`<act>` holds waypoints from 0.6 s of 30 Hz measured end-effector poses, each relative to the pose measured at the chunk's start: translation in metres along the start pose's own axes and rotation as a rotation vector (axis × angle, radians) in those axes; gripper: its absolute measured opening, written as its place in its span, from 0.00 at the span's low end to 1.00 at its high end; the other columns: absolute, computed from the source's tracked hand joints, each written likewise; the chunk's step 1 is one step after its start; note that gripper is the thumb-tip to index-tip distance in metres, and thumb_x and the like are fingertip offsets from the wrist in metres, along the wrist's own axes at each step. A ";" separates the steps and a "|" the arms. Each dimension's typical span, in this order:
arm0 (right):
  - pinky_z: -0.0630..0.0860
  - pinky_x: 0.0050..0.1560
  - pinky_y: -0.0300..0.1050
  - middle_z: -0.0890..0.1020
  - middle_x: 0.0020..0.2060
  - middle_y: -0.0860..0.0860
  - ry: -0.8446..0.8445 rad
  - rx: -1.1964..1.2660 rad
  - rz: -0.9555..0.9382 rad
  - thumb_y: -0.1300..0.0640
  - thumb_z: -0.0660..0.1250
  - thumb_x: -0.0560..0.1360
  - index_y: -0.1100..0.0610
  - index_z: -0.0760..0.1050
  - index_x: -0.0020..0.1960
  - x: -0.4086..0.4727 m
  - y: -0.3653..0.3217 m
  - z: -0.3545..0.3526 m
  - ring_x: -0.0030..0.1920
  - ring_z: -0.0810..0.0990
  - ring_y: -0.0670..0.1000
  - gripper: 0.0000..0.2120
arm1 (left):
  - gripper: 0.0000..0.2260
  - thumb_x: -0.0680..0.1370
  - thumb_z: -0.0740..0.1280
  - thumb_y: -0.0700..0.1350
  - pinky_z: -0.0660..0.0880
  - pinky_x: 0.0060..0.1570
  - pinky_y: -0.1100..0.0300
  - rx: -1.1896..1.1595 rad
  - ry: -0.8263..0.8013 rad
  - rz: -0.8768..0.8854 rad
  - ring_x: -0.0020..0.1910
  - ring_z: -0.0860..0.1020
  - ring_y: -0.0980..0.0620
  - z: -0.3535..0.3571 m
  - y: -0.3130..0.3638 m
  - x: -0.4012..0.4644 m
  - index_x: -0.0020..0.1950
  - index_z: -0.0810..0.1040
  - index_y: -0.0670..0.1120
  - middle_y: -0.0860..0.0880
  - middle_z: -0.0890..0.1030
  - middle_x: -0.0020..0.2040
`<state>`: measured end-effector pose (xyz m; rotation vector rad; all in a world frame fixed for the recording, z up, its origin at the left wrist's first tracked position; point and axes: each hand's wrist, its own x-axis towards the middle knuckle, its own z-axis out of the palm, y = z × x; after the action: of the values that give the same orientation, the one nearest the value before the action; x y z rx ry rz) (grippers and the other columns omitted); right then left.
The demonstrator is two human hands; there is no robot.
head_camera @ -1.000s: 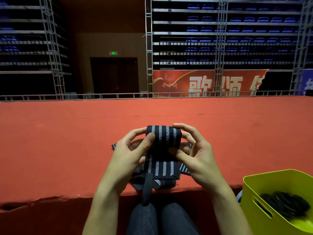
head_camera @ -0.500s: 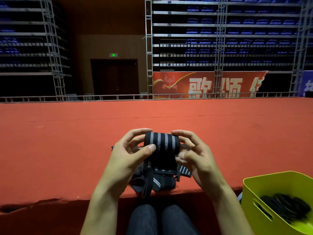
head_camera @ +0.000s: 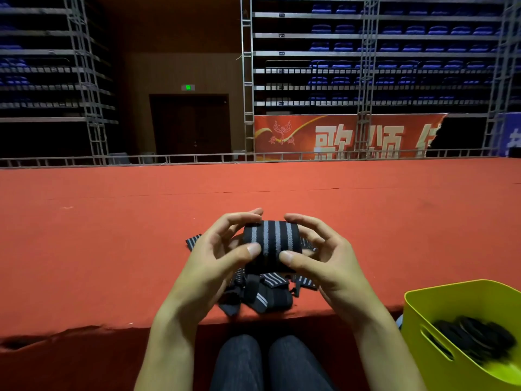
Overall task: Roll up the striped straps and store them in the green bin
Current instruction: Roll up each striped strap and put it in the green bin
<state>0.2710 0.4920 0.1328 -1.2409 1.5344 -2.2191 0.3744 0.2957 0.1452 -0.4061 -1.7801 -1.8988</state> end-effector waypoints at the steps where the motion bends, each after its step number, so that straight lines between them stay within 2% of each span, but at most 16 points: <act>1: 0.82 0.62 0.66 0.83 0.67 0.57 -0.005 -0.014 -0.011 0.66 0.80 0.72 0.50 0.80 0.70 -0.001 0.000 0.000 0.61 0.86 0.64 0.29 | 0.22 0.75 0.78 0.45 0.82 0.63 0.49 -0.009 0.039 -0.009 0.69 0.82 0.43 0.002 0.001 0.000 0.68 0.80 0.45 0.46 0.81 0.73; 3: 0.83 0.62 0.65 0.83 0.68 0.55 -0.004 -0.068 -0.038 0.68 0.80 0.72 0.49 0.78 0.72 -0.002 0.000 0.001 0.62 0.86 0.61 0.33 | 0.21 0.77 0.78 0.47 0.83 0.58 0.53 0.029 0.126 -0.031 0.65 0.84 0.44 0.006 0.002 0.001 0.69 0.82 0.51 0.46 0.85 0.67; 7: 0.83 0.63 0.62 0.82 0.69 0.50 0.013 -0.204 -0.075 0.70 0.80 0.72 0.47 0.76 0.75 -0.004 0.001 -0.002 0.64 0.86 0.55 0.36 | 0.19 0.78 0.79 0.50 0.81 0.51 0.49 0.175 0.150 -0.104 0.59 0.87 0.46 0.006 0.000 0.000 0.68 0.83 0.57 0.47 0.87 0.61; 9: 0.83 0.63 0.56 0.82 0.69 0.48 0.017 -0.240 -0.056 0.72 0.79 0.73 0.47 0.75 0.76 -0.004 0.005 -0.007 0.65 0.85 0.53 0.38 | 0.21 0.76 0.78 0.48 0.82 0.48 0.51 0.209 0.135 -0.106 0.57 0.87 0.48 0.006 -0.004 0.001 0.68 0.82 0.55 0.47 0.88 0.60; 12: 0.82 0.62 0.49 0.82 0.69 0.48 0.003 -0.236 -0.005 0.72 0.78 0.73 0.47 0.73 0.77 -0.004 0.012 -0.020 0.66 0.84 0.51 0.39 | 0.23 0.74 0.79 0.45 0.84 0.54 0.55 0.245 0.143 -0.064 0.60 0.87 0.49 0.012 -0.017 0.006 0.69 0.81 0.50 0.48 0.88 0.60; 15: 0.83 0.62 0.52 0.82 0.69 0.49 -0.001 -0.274 0.049 0.68 0.79 0.75 0.46 0.73 0.77 0.000 0.017 -0.037 0.62 0.86 0.53 0.36 | 0.23 0.73 0.79 0.45 0.83 0.55 0.58 0.231 0.175 -0.040 0.60 0.86 0.51 0.020 -0.042 0.014 0.68 0.81 0.48 0.48 0.88 0.59; 18: 0.85 0.59 0.62 0.84 0.64 0.48 0.070 -0.340 0.078 0.60 0.81 0.75 0.42 0.76 0.73 0.001 0.022 -0.057 0.57 0.88 0.55 0.31 | 0.22 0.74 0.78 0.42 0.82 0.56 0.59 0.183 0.168 -0.048 0.60 0.86 0.51 0.033 -0.069 0.026 0.68 0.81 0.47 0.48 0.88 0.59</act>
<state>0.2234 0.5210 0.1075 -1.1697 2.0154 -2.0317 0.3116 0.3253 0.1046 -0.1358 -1.8450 -1.7276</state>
